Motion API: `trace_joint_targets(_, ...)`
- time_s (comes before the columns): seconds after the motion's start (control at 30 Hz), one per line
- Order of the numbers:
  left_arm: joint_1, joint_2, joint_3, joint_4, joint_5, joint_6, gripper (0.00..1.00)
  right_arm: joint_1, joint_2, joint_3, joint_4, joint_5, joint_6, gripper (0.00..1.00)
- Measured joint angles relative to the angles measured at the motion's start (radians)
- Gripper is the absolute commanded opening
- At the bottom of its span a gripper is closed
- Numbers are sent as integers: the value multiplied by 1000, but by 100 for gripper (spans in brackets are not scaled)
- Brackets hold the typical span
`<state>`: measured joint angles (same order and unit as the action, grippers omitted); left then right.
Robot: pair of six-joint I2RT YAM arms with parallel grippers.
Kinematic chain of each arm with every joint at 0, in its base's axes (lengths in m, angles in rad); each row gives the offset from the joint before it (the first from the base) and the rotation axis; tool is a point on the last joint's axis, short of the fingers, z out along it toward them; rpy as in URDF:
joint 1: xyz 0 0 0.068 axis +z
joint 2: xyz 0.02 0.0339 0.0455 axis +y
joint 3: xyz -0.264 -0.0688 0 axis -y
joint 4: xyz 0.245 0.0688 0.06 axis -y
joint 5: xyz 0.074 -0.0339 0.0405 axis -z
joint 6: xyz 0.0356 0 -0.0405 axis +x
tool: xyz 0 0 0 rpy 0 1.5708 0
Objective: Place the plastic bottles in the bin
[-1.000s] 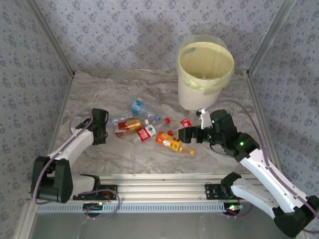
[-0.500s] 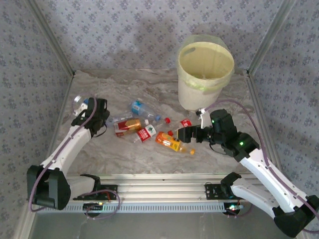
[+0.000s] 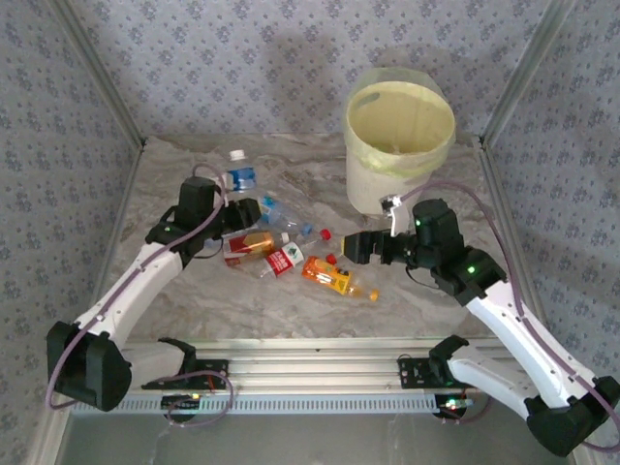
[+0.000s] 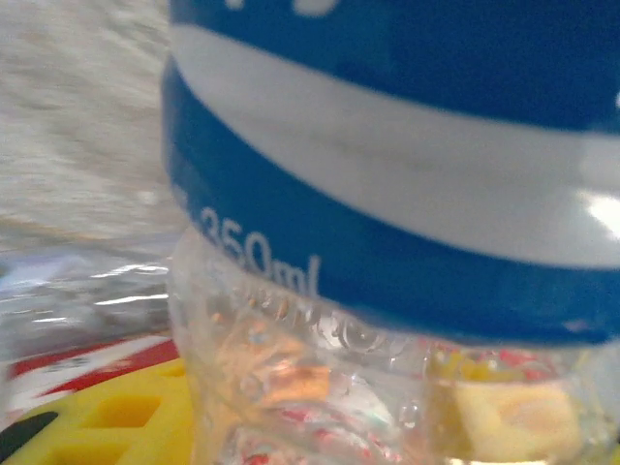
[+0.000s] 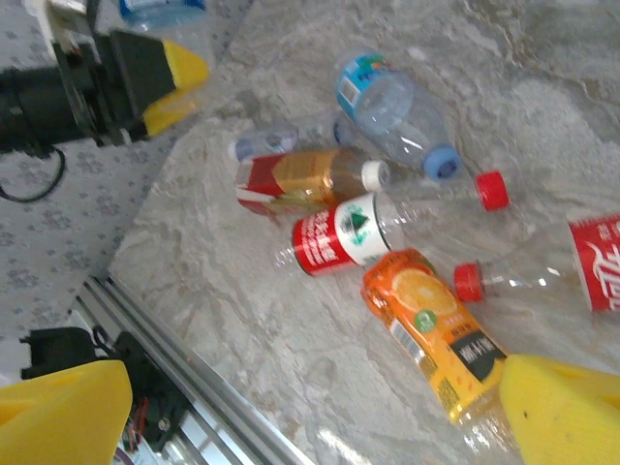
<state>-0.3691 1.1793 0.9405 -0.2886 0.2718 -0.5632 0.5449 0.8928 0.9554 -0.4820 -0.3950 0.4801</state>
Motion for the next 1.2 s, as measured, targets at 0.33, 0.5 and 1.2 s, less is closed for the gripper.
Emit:
trace_joint_targets(0.33,-155,34,68,71,413,83,29,-73,113,70,169,-181,71,100)
trace_joint_targets(0.5,-240,97,152,71,533,103,27,-79,156,81,260,-277,105,100)
trace_joint_targets(1.2,-348,205,240,68,638,134,27,-96,183,101,374,-346,191,68)
